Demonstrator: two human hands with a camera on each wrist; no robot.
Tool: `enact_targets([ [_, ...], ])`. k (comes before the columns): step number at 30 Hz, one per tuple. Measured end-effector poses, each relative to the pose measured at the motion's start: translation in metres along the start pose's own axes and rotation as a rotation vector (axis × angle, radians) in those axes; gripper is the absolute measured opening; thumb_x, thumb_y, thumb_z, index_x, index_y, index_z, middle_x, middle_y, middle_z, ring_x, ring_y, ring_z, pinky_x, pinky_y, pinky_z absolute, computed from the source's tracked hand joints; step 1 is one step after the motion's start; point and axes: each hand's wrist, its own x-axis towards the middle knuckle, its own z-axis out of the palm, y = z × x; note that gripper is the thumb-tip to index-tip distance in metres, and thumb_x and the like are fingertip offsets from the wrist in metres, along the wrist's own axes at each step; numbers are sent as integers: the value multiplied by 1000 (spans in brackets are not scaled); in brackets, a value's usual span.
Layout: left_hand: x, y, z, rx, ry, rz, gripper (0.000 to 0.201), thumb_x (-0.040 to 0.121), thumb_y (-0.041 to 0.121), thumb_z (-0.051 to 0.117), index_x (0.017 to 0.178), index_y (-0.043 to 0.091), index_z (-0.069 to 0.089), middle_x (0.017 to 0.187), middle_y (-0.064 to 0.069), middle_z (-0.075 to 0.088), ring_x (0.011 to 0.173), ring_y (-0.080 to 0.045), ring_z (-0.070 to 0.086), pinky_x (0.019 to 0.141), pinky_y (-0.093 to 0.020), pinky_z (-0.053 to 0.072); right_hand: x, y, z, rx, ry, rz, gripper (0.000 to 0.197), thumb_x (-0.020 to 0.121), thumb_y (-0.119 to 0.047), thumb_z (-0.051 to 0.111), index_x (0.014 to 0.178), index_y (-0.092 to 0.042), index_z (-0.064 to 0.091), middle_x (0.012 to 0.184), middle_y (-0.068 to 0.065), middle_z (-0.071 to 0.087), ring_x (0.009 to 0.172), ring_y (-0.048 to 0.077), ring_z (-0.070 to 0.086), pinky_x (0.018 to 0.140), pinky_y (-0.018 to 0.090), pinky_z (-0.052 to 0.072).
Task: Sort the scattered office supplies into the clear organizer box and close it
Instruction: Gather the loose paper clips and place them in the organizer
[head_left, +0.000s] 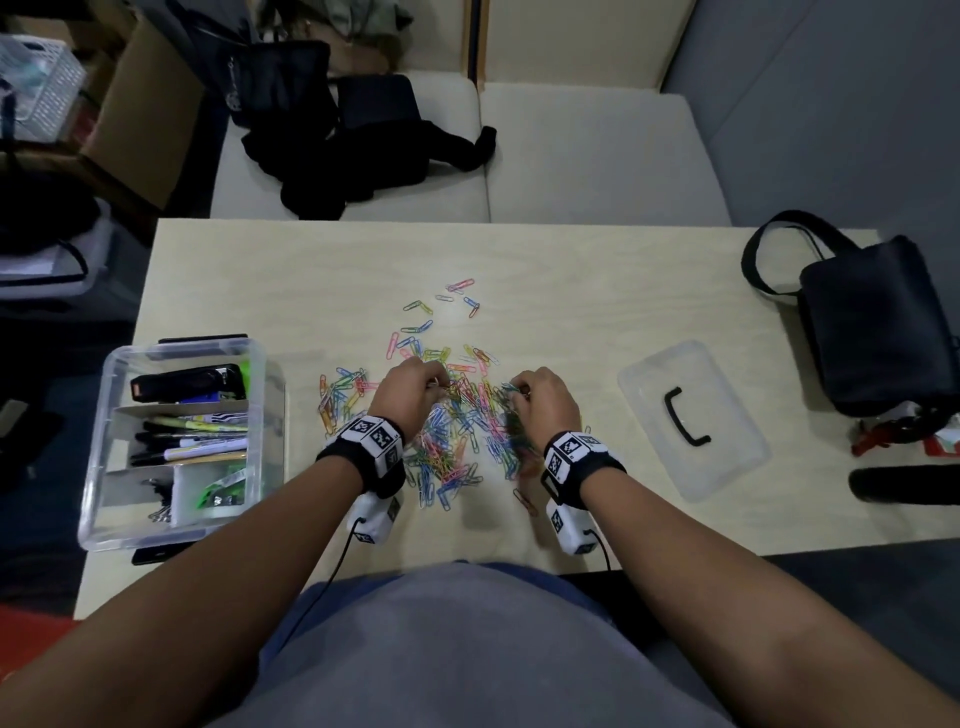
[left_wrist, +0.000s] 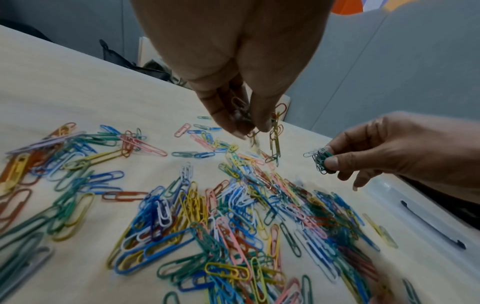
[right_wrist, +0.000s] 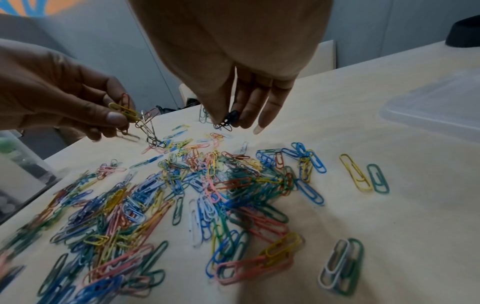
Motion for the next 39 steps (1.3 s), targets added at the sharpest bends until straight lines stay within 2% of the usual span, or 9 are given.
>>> enact_targets([
  [4,-12,1,-11,-9,24,20,5,89,24,66,93,23,69,96,0,63,90,-22,60,82,-38,48,-7,-8,-4,30,25,-10,17,95,-23,59,107,-14,68,107,7,59,99,24,58,76,36,51],
  [8,-24,2,-20,-119,51,27,4,90,18,66,93,19,67,103,1,70,98,-17,62,82,-30,46,-15,-19,-9,124,76,-26,15,94,-22,60,105,-15,69,105,5,63,94,23,61,78,35,52],
  [16,-49,-5,-45,-295,62,-22,5,89,15,64,89,20,63,81,2,73,78,-15,69,74,-32,54,-25,-66,-14,353,120,-86,17,92,-22,66,104,-11,71,99,4,70,87,15,63,80,27,52],
  [19,-61,-13,-60,-309,129,-42,10,88,14,64,85,23,61,75,5,73,71,-7,68,70,-26,51,-27,-95,-13,450,89,-134,14,90,-19,69,102,-11,72,93,0,69,85,13,62,77,22,49],
  [25,-88,-45,-93,-320,246,-128,9,86,12,68,85,21,65,75,-2,70,74,-21,65,70,-31,52,-31,-161,2,540,-7,-257,14,89,-20,70,100,-12,72,89,-1,70,82,12,64,76,23,52],
  [28,-106,-67,-109,-274,317,-158,3,86,12,68,88,14,68,78,-1,69,77,-21,64,73,-30,51,-35,-196,14,591,-78,-306,14,88,-18,70,100,-11,72,87,0,70,80,11,64,75,23,53],
  [33,-136,-100,-133,-212,443,-275,2,84,14,69,86,15,69,79,-3,68,75,-22,62,69,-31,50,-41,-244,39,579,-184,-379,16,88,-19,71,100,-9,72,87,-1,70,76,8,62,68,13,48],
  [36,-157,-127,-145,-160,462,-344,3,86,17,68,88,18,67,82,0,65,77,-20,60,67,-30,46,-46,-270,58,546,-242,-421,15,89,-20,71,101,-12,72,88,-2,71,78,10,64,74,23,52],
  [39,-178,-152,-154,-136,463,-386,7,85,14,68,91,17,69,82,-1,67,78,-20,62,69,-30,49,-50,-289,75,538,-285,-439,14,89,-19,70,102,-14,71,88,-4,69,79,9,63,75,22,51],
])
